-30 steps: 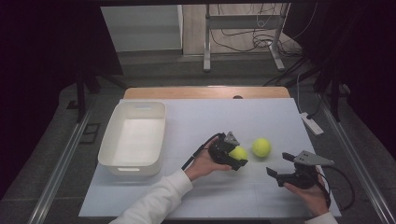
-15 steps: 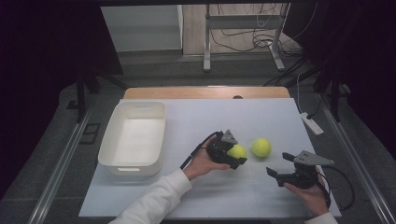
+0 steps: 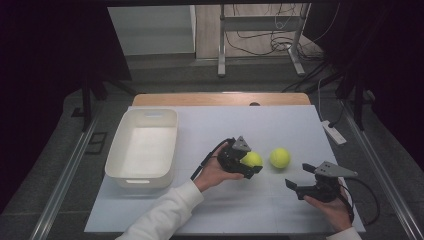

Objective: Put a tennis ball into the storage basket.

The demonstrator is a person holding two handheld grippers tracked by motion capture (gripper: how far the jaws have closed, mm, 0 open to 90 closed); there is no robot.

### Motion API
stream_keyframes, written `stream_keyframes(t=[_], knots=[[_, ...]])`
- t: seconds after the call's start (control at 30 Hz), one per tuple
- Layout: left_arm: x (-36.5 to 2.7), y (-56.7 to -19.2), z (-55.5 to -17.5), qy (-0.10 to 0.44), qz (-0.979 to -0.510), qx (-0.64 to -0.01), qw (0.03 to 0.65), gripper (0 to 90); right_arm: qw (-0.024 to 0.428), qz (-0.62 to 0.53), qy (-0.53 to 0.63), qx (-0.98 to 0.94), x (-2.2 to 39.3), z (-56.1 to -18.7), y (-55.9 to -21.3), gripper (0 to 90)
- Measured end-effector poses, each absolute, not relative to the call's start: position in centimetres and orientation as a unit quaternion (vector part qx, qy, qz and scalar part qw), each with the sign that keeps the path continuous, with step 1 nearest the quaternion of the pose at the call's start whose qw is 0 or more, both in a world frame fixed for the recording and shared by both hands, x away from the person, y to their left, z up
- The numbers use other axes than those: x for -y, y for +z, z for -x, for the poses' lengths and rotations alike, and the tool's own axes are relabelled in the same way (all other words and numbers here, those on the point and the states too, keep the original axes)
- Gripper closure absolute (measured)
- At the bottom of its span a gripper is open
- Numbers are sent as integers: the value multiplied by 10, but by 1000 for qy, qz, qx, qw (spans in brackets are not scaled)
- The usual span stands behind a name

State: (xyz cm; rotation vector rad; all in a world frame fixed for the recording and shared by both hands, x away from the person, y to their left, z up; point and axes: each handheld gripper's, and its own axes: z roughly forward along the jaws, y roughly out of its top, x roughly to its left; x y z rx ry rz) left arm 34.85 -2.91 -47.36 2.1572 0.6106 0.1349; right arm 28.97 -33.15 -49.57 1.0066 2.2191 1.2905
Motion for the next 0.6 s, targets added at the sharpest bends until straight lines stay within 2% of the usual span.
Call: stream_keyframes(t=[0.6], knots=[[19,-465,-349,62,-858,-250,445,269,190,-360,459,-790,331,-289,-496,93]])
